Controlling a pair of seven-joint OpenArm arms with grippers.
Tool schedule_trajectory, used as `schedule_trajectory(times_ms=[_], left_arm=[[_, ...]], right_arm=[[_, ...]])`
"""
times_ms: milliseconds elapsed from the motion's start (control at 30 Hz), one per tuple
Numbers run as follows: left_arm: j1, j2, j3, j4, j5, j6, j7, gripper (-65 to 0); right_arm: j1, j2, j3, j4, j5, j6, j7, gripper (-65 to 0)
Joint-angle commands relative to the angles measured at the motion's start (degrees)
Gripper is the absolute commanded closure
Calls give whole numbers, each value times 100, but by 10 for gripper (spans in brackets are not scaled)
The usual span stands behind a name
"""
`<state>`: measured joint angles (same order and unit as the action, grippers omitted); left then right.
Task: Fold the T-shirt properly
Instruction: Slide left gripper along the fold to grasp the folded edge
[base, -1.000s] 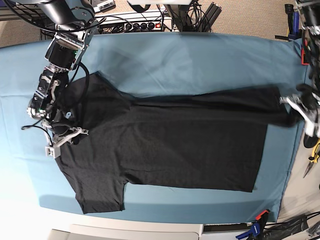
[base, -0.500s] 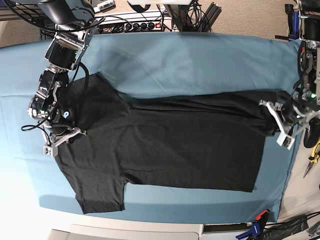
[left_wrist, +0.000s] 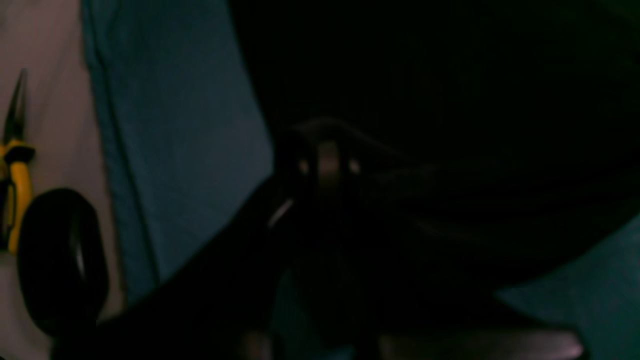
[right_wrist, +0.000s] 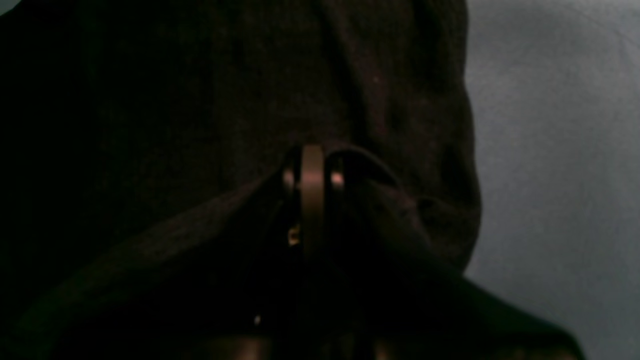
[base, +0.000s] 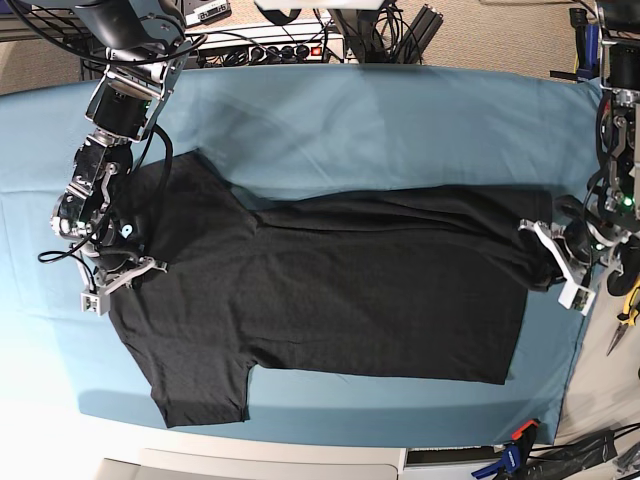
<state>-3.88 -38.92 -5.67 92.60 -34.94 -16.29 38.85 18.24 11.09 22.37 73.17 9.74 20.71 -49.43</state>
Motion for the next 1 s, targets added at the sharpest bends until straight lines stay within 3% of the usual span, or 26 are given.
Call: schedule_trajectory(times_ms=[0,100,367,500,667,900,933,967], left_arm=[[-129,-125,-44,76,-20,-2,-184,0],[-155,-122,-44,76,-22,-2,-188,0],[-155,-120,-37,59,-22,0,-186,0],[-297,-120,286,-227,-9,0,-188,0],[-809,-24,1027,-946,321,4,-424,0],[-1320,109,1117,-1462,448,85,-415,0],[-1333,94,1117,-1462,551,85,-420,-8],[-1331,79,1117,-1462,601,85,-417,-76]], right_arm=[[157,94,7,96,-90,-175,142,0],[155,96,7,96,-282,-463,142,0],[142,94,7,96,-391,-817,142,0],[142,94,7,96,-597,-1078,146,0],[142,94,7,96,-636,-1117,144,0],[142,98,9,96,-811,-1121,109,0],[144,101,9,96,-809,-1117,-13,0],[144,103,9,96,-809,-1102,-125,0]])
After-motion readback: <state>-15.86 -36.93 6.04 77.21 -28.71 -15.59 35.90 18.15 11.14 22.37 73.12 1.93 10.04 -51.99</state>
